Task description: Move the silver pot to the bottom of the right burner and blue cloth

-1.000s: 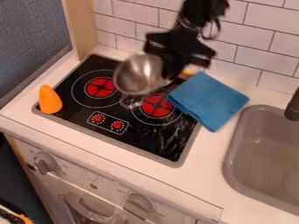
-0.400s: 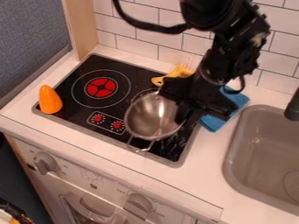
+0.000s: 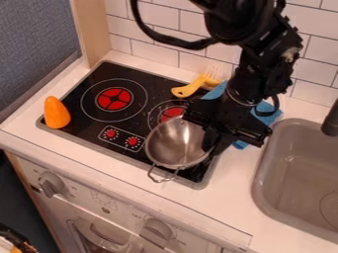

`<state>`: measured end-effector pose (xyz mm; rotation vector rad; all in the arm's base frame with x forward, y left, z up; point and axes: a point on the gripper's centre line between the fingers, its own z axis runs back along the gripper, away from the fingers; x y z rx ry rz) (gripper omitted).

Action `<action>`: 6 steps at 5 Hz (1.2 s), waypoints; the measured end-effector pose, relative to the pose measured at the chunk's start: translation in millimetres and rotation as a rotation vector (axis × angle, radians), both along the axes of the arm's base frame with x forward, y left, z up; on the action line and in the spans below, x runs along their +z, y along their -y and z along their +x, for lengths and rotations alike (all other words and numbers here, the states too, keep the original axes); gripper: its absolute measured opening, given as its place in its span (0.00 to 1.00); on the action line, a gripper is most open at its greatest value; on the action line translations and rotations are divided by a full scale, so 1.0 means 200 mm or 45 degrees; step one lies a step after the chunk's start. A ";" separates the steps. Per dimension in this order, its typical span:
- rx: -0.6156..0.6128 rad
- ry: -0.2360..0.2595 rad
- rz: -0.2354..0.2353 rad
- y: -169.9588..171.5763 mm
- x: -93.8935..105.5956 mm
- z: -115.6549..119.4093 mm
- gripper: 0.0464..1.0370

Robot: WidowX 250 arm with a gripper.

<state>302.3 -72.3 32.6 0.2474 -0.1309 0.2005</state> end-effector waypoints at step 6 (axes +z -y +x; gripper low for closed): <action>0.051 0.045 -0.233 0.00 0.07 0.10 0.96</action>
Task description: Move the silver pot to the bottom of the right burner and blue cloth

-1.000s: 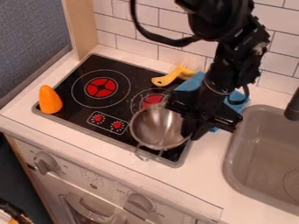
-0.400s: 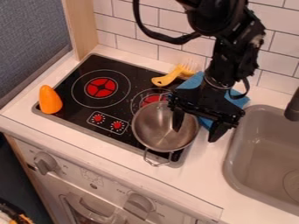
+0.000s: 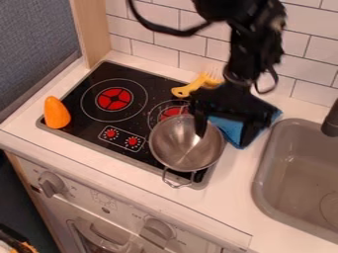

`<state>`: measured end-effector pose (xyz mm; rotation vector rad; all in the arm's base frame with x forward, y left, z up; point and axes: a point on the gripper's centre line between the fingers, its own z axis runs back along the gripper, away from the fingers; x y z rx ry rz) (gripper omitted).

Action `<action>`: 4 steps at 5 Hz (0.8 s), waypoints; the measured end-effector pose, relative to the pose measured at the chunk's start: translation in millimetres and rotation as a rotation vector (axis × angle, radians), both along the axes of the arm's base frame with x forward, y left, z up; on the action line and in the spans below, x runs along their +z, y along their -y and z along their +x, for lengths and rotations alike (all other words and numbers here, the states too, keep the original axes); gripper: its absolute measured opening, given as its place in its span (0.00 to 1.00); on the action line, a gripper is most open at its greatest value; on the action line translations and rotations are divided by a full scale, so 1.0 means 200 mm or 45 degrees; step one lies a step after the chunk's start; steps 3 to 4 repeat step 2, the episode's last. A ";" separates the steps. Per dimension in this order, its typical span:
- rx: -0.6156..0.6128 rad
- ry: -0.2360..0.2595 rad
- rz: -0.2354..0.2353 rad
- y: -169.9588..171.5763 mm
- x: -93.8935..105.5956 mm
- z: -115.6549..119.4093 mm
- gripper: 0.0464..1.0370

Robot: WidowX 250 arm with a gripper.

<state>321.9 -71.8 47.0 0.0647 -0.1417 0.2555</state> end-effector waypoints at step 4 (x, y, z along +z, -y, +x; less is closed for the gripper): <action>-0.048 0.158 -0.123 -0.01 0.24 0.02 0.96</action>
